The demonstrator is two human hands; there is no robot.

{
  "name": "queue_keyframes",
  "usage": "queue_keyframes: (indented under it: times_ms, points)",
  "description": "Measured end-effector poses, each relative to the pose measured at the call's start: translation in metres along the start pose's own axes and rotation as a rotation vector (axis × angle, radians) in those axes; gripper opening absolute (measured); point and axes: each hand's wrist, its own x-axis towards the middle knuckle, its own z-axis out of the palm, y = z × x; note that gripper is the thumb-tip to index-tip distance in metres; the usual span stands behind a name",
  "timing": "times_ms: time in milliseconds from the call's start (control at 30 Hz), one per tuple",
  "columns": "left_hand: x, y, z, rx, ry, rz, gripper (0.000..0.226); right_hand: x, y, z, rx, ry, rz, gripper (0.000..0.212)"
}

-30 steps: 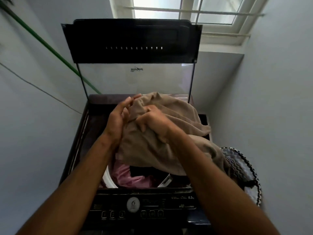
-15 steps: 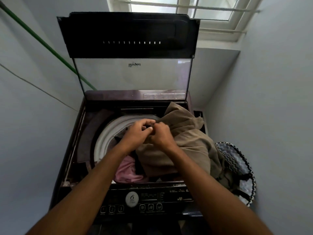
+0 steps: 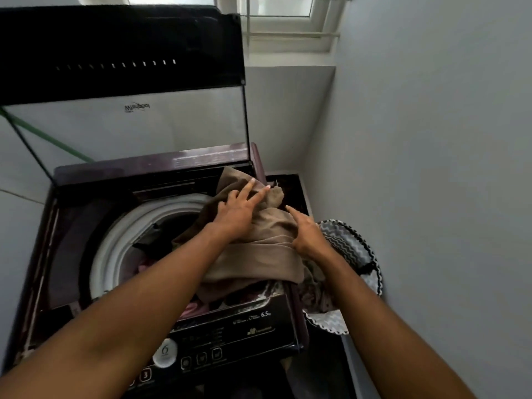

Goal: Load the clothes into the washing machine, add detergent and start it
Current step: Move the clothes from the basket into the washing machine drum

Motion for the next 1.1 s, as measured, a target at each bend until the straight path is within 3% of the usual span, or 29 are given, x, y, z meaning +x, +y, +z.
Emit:
queue_keyframes:
  times_ms: [67,167,367,433,533,567,667,833,933,1033,1100]
  points:
    - [0.002,0.005,0.005,-0.012,0.004,-0.031,0.083,0.003,0.018,0.004,-0.005,-0.069,-0.009,0.094]
    - [-0.004,0.008,0.015,-0.063,0.115,-0.075,0.066,0.010,0.036,0.012,-0.006,-0.103,-0.029,0.103]
    - [-0.016,-0.006,0.030,-0.178,0.065,-0.280,0.025,0.025,0.055,0.029,-0.240,-0.285,0.080,0.101]
    - [-0.017,-0.009,0.032,-0.196,-0.005,-0.350,0.035,0.024,0.057,0.031,-0.191,-0.226,0.058,0.082]
    - [-0.020,-0.018,0.028,-0.247,-0.159,-0.443,0.050,0.013,0.053,0.026,-0.037,-0.011,-0.058,0.023]
    - [-0.021,-0.023,0.026,-0.265,-0.189,-0.474,0.051,0.009,0.049,0.023,0.008,0.042,-0.043,0.013]
    - [-0.027,-0.040,0.020,-0.262,-0.241,-0.569,0.056,-0.004,0.030,0.007,0.027,0.185,-0.009,0.011]
    - [-0.051,-0.060,0.012,-0.262,-0.301,-0.672,0.059,-0.021,-0.037,-0.026,0.014,0.305,-0.157,0.012]
    - [-0.058,-0.078,0.002,-0.300,-0.334,-0.596,0.054,-0.027,-0.088,-0.037,0.040,0.316,-0.247,0.011]
    - [-0.074,-0.096,-0.015,-0.482,-0.300,-0.450,0.060,-0.033,-0.135,-0.037,0.100,0.279,-0.330,0.014]
    - [-0.088,-0.106,-0.027,-0.545,-0.294,-0.400,0.039,-0.036,-0.163,-0.033,0.140,0.250,-0.387,0.015]
